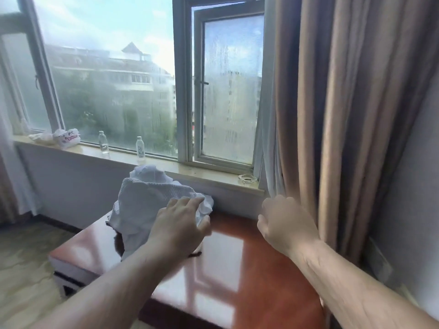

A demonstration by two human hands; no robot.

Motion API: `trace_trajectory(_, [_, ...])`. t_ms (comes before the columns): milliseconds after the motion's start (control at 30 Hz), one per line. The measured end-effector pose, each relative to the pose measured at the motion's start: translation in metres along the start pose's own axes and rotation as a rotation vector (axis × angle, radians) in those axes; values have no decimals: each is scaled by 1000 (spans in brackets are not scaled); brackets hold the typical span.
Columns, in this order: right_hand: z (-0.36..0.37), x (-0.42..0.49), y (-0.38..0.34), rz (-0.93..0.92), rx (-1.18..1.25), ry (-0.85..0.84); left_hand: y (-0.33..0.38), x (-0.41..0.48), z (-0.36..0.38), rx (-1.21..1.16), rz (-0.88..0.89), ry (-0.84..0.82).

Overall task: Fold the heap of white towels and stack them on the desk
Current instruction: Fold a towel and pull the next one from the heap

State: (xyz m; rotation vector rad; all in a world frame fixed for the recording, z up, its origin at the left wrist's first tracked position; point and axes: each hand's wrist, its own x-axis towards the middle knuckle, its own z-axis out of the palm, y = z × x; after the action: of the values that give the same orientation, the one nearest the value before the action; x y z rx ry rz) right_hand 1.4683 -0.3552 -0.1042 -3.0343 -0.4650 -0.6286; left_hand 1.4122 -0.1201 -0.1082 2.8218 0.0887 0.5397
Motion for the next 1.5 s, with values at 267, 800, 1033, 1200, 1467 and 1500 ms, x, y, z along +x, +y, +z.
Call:
trace_trajectory(267, [65,74,38,-14,156,-69,5,55,48,49,-87,-11])
trace_trajectory(800, [138,137,24,-20,401,-270,-43,94,101,97,-200,43])
trace_trajectory(1033, [183,182,-26,-103,442,-378,-138,132,110,172,-116,2])
trace_trajectory(1200, [233,255,-100,-145,544,-416,-223,206,139,103,-110,15])
trace_trajectory(1467, [325,364,-217,-75,646,-573,-361,302,204,192,-133,-208])
trace_trajectory(1500, [334,373,-226,-63,646,-590,-370,308,212,177,-100,-237])
